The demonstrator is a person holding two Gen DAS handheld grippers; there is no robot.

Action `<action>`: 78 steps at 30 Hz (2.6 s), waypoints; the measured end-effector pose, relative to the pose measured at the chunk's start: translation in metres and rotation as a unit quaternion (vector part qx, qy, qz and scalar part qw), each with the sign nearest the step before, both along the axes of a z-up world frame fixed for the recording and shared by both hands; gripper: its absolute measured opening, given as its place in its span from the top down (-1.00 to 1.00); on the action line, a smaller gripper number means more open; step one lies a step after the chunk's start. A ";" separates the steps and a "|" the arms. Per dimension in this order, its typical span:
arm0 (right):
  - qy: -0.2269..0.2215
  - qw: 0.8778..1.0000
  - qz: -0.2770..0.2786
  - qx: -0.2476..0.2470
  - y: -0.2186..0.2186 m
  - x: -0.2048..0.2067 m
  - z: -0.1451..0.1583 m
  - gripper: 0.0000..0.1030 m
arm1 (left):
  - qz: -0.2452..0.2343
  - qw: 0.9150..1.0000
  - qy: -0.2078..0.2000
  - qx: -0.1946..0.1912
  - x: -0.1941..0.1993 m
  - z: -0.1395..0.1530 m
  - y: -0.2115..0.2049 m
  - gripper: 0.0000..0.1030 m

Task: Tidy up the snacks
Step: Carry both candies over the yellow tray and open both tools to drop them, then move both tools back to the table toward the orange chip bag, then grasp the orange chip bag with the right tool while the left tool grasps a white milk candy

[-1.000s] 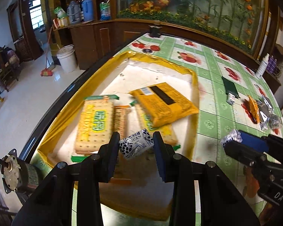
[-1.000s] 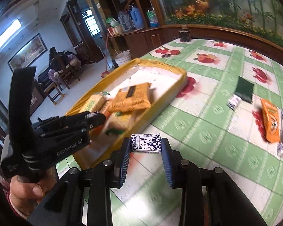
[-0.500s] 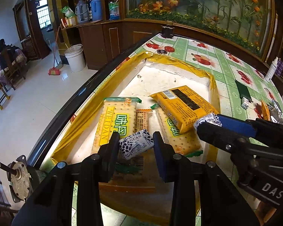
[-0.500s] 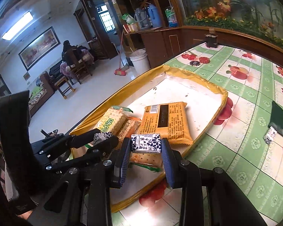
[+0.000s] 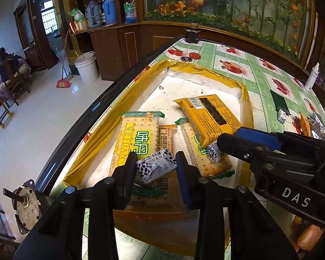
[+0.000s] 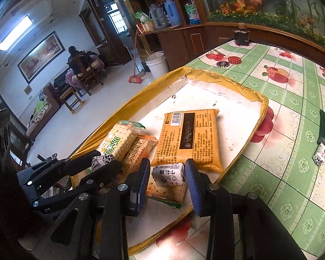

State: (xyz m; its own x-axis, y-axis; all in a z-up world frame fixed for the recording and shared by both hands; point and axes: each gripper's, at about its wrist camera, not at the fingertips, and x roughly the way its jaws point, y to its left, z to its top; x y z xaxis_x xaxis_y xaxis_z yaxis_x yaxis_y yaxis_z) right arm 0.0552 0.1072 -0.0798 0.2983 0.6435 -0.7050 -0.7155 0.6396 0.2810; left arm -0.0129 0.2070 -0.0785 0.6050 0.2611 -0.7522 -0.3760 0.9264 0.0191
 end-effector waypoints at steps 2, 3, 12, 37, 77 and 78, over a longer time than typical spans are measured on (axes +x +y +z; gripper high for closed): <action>-0.001 1.000 -0.005 0.003 -0.005 -0.001 0.003 0.21 | -0.002 1.000 -0.005 0.000 -0.002 0.003 -0.002 0.34; -0.002 1.000 -0.008 0.006 -0.008 -0.002 0.005 0.16 | -0.003 1.000 -0.007 0.001 -0.003 0.004 -0.003 0.34; -0.004 0.999 -0.035 0.028 -0.042 -0.009 0.017 -0.05 | -0.008 1.000 -0.022 0.010 -0.010 0.015 -0.016 -0.01; 0.010 0.984 -0.172 0.032 -0.193 -0.006 0.002 -0.10 | -0.093 0.995 -0.020 0.018 0.009 0.024 -0.098 -0.11; -0.013 0.971 -0.235 0.051 -0.268 0.088 0.006 0.18 | -0.171 0.983 0.069 0.013 0.186 -0.031 -0.206 -0.28; -0.013 0.970 -0.237 0.061 -0.272 0.087 0.008 0.18 | -0.169 0.983 0.073 0.018 0.189 -0.034 -0.207 -0.30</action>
State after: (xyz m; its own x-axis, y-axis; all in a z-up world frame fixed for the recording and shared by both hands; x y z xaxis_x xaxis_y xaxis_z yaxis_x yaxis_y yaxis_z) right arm 0.1426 -0.1651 -0.0717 0.5979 0.5079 -0.6201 -0.3576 0.8614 0.3608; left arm 0.1756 0.0002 -0.1129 0.5474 0.0918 -0.8318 -0.0383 0.9957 0.0847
